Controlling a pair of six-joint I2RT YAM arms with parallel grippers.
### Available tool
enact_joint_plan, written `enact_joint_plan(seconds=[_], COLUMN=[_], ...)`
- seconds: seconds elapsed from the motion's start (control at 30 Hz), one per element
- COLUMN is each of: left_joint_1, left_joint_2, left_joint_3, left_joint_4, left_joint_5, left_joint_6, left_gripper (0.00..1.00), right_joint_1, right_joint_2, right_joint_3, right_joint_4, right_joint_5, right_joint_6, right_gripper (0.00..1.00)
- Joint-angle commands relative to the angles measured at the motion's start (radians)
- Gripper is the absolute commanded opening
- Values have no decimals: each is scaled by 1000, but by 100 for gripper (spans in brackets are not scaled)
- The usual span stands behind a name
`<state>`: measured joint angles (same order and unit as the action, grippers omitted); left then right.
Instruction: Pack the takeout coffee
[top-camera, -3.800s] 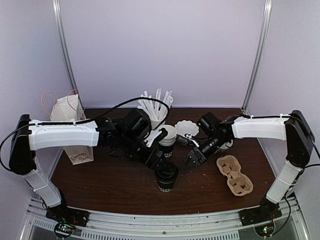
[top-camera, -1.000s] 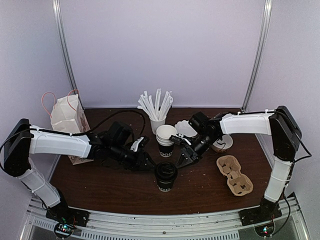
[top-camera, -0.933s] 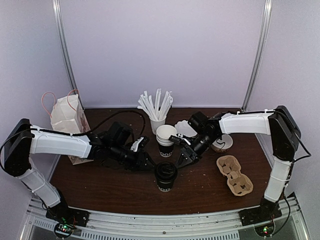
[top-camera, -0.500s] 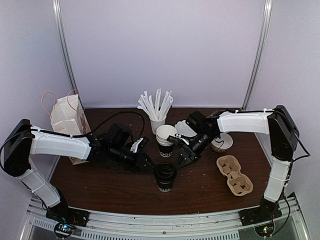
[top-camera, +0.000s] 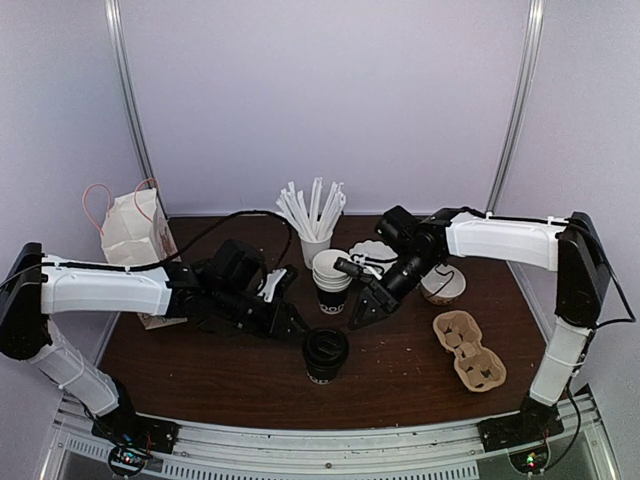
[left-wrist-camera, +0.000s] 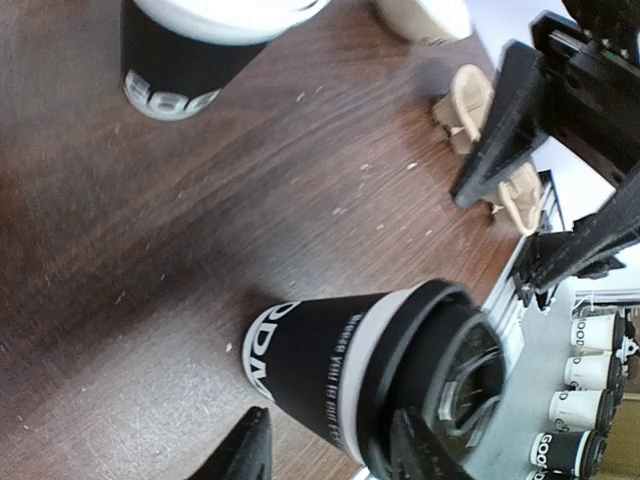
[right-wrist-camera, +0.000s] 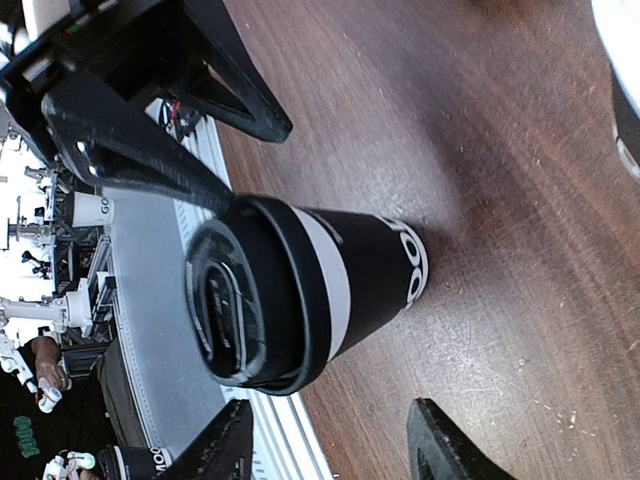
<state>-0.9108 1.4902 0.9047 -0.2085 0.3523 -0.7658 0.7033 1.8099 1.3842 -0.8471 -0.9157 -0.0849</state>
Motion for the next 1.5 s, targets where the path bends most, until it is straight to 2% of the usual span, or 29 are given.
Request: enact_joint_plan(seconds=[0.0,0.17,0.43,0.57,0.7,0.83,1.0,1.17,1.47], left_joint_1=[-14,-15,-61,-103,-130,-144,-167,-166,-138], left_joint_2=[-48,-53,-73,-85,-164,-157,-109,-85,-20], left_joint_3=[79,103,137,130,46,46,54,78,155], left_joint_4=[-42,-73,-207,-286,-235,-234,-226,-210,-276], left_joint_5=[-32,-28,-175,-222,-229,-197,-221,-212,-235], left_joint_6=[67,95,159,118,8,7,-3,17,103], left_gripper=[47,56,74,75,76,77,78,78,76], right_joint_1=[-24,-30,-28,-24,-24,-21,-3,24,28], right_joint_2=[-55,-56,-22,21,53,88,121,133,93], right_joint_3=[44,40,45,78,98,120,146,144,102], right_joint_4=[-32,-45,-50,-60,-54,-58,-68,-85,-85], right_joint_5=[-25,-18,-23,-34,-63,-109,-128,-135,-137], right_joint_6=[-30,-62,-81,-74,-70,-69,-67,-79,-86], right_gripper=[58,59,62,57,57,59,63,63,62])
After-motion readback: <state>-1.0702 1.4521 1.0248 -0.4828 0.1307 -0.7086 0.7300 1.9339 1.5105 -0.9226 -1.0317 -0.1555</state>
